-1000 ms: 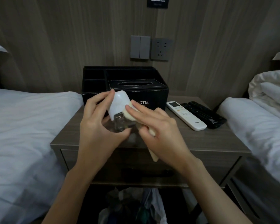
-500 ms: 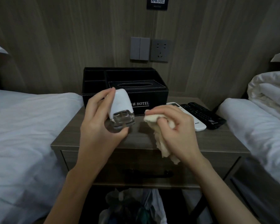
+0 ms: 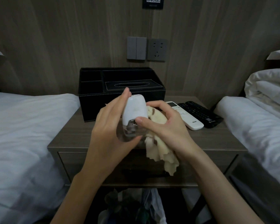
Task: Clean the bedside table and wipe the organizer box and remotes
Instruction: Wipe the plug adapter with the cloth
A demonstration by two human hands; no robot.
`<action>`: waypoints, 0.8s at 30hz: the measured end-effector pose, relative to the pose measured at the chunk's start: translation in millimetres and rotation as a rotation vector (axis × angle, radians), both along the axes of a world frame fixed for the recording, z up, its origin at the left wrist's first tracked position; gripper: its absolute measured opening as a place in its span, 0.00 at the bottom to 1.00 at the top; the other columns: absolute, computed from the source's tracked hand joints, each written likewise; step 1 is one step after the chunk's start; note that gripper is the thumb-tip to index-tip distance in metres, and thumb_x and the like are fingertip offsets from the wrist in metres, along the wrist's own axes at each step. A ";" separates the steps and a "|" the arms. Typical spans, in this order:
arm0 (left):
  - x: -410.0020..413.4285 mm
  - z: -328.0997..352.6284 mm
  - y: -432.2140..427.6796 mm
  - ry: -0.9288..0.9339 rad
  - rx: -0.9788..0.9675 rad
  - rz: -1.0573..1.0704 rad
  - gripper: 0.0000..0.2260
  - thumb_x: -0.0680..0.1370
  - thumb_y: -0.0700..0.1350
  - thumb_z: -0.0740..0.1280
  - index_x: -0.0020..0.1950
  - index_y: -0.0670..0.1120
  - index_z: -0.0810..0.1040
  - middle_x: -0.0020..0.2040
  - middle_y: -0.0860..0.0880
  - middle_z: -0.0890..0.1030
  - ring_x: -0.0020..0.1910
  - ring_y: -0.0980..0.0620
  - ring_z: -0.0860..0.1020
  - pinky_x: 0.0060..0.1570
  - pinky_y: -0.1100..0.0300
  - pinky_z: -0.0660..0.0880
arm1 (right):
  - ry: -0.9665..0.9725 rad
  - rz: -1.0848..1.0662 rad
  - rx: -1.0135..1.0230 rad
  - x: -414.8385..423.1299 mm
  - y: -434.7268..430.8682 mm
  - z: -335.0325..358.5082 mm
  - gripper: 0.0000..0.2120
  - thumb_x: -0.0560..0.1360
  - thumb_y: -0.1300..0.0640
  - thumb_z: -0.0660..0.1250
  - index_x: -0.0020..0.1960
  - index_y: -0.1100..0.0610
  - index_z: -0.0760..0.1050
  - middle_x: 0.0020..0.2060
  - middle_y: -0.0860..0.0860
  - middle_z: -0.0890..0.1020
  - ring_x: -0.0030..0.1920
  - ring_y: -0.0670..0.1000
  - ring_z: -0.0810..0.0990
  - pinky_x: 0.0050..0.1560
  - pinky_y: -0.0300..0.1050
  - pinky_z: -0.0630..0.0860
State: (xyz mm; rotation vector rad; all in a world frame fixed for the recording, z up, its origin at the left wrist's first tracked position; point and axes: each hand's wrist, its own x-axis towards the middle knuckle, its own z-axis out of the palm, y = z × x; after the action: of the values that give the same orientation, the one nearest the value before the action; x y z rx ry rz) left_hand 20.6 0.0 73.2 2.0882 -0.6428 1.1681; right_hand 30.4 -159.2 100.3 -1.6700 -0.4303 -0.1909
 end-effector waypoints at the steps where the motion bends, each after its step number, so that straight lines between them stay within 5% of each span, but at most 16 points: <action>1: -0.2 0.4 0.8 -0.002 -0.004 -0.009 0.40 0.70 0.54 0.72 0.76 0.45 0.57 0.69 0.51 0.69 0.69 0.58 0.68 0.68 0.58 0.67 | 0.018 0.013 0.012 0.6 -1.0 0.6 0.17 0.67 0.56 0.77 0.55 0.53 0.78 0.47 0.48 0.84 0.47 0.46 0.83 0.44 0.39 0.80; 6: -0.9 2.4 2.6 0.023 -0.002 -0.083 0.43 0.69 0.55 0.74 0.76 0.45 0.55 0.73 0.48 0.67 0.71 0.54 0.67 0.68 0.48 0.69 | 0.110 0.108 0.072 2.1 -7.0 3.0 0.18 0.64 0.55 0.76 0.53 0.50 0.79 0.45 0.46 0.84 0.47 0.48 0.84 0.44 0.44 0.81; 14: -6.3 3.8 6.9 0.147 -0.028 -0.144 0.39 0.65 0.49 0.79 0.71 0.41 0.67 0.69 0.50 0.72 0.69 0.56 0.70 0.66 0.55 0.71 | 0.272 0.317 0.155 4.5 -17.4 4.1 0.18 0.64 0.57 0.73 0.53 0.50 0.79 0.43 0.49 0.85 0.43 0.49 0.84 0.41 0.42 0.80; 19: -5.9 0.1 7.0 0.195 -0.119 -0.189 0.35 0.66 0.52 0.76 0.69 0.44 0.68 0.64 0.51 0.75 0.64 0.55 0.74 0.62 0.64 0.71 | 0.103 0.143 0.008 8.4 -19.8 6.1 0.20 0.69 0.56 0.75 0.59 0.47 0.78 0.50 0.47 0.84 0.49 0.48 0.84 0.46 0.41 0.81; 24: -2.2 -4.8 10.2 0.215 -0.050 -0.112 0.36 0.65 0.48 0.79 0.70 0.42 0.69 0.65 0.51 0.74 0.64 0.59 0.72 0.63 0.71 0.66 | -0.125 -0.062 -0.101 8.9 -19.1 10.6 0.16 0.75 0.55 0.62 0.61 0.42 0.74 0.58 0.44 0.76 0.56 0.42 0.77 0.54 0.38 0.75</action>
State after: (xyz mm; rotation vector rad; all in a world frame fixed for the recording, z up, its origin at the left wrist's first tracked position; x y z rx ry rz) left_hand 18.5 10.2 68.4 2.0710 -0.6133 0.8739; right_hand 39.3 -178.3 110.9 -1.7782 -0.4895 -0.3251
